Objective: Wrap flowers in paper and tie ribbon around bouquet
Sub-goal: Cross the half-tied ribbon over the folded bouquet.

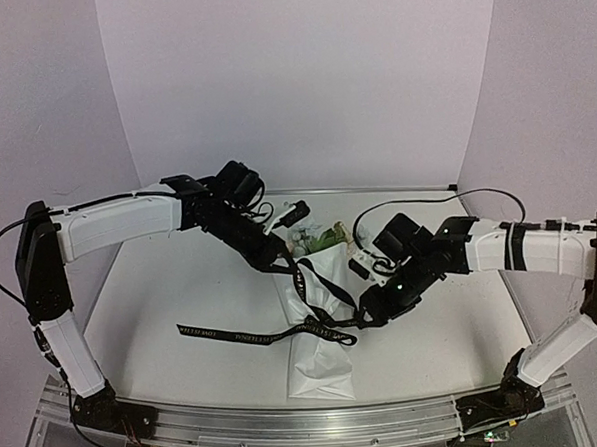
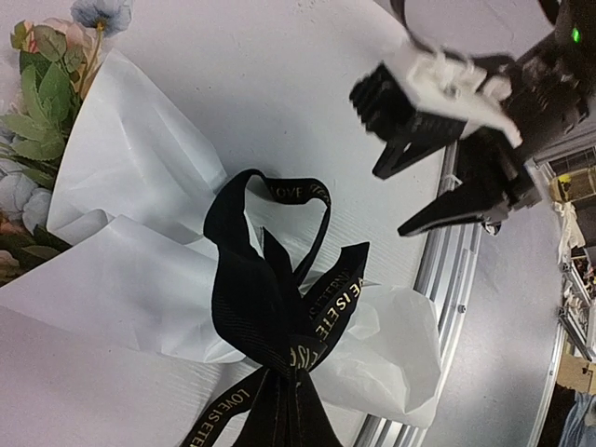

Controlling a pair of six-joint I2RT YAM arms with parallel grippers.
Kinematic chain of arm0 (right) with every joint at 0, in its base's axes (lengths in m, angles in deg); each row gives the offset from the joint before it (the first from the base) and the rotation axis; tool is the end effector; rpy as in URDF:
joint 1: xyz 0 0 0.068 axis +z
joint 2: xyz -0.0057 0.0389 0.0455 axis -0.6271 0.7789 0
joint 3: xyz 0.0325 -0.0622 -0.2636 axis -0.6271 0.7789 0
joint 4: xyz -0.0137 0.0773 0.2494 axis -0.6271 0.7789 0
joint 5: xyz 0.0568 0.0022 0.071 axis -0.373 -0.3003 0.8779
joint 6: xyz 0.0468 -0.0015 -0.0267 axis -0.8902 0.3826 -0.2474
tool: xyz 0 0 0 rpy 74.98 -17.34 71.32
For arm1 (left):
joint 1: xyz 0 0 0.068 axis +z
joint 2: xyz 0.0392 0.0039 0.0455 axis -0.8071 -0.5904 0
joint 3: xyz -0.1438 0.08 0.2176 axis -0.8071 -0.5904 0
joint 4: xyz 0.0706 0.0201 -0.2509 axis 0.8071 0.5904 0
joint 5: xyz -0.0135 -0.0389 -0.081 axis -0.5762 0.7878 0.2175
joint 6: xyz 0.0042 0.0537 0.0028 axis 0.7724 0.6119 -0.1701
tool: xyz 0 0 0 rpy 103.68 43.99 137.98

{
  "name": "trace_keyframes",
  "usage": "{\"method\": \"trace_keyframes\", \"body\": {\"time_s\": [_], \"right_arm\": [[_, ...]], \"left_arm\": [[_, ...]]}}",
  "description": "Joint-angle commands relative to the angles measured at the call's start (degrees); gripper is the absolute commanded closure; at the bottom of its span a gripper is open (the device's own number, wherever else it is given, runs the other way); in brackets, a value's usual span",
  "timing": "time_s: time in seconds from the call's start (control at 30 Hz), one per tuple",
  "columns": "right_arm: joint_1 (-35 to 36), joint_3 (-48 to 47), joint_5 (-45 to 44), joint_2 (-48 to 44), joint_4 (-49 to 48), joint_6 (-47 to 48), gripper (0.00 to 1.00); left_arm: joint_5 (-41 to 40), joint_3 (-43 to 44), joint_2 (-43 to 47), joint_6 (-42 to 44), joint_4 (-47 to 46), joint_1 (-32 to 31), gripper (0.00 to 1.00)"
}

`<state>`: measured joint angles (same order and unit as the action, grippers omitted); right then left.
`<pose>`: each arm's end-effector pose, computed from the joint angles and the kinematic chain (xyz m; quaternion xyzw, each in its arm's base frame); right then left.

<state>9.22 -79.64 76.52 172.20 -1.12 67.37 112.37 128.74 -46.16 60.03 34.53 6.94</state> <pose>0.1889 0.2263 0.2315 -0.3037 0.9120 0.2488 0.1189 0.2500 -0.2946 0.2801 0.4591 0.7956 -0.3567 0.1705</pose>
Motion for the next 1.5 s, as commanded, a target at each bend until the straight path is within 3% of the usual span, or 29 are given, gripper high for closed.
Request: {"method": "trace_keyframes", "body": {"time_s": [0.0, 0.23, 0.57, 0.83, 1.17, 1.47], "right_arm": [[3.5, 4.5, 0.3, 0.2, -10.2, -3.3, 0.48], [6.4, 5.7, -3.1, 3.4, -13.4, -4.3, 0.49], [7.5, 6.3, -4.5, 6.6, -15.7, -6.7, 0.61], [7.7, 5.1, -5.6, 5.9, -14.3, -7.4, 0.99], [7.4, -3.7, -8.4, 5.0, -3.9, -1.3, 1.00], [4.0, -12.3, -5.0, 10.5, -0.2, -2.3, 1.00]], "left_arm": [[1.8, 3.6, -0.5, -1.0, 1.2, 1.1, 1.00], [2.1, 4.8, -1.5, -0.8, 2.5, 1.6, 1.00], [3.3, 5.6, -0.8, -0.5, 3.4, 3.0, 1.00], [5.5, 4.8, 0.3, -0.8, 4.0, 3.6, 1.00], [9.0, -4.2, 9.1, -6.9, 0.1, 3.6, 1.00], [15.7, -7.3, 13.7, -8.7, -0.3, 4.0, 1.00]]}}
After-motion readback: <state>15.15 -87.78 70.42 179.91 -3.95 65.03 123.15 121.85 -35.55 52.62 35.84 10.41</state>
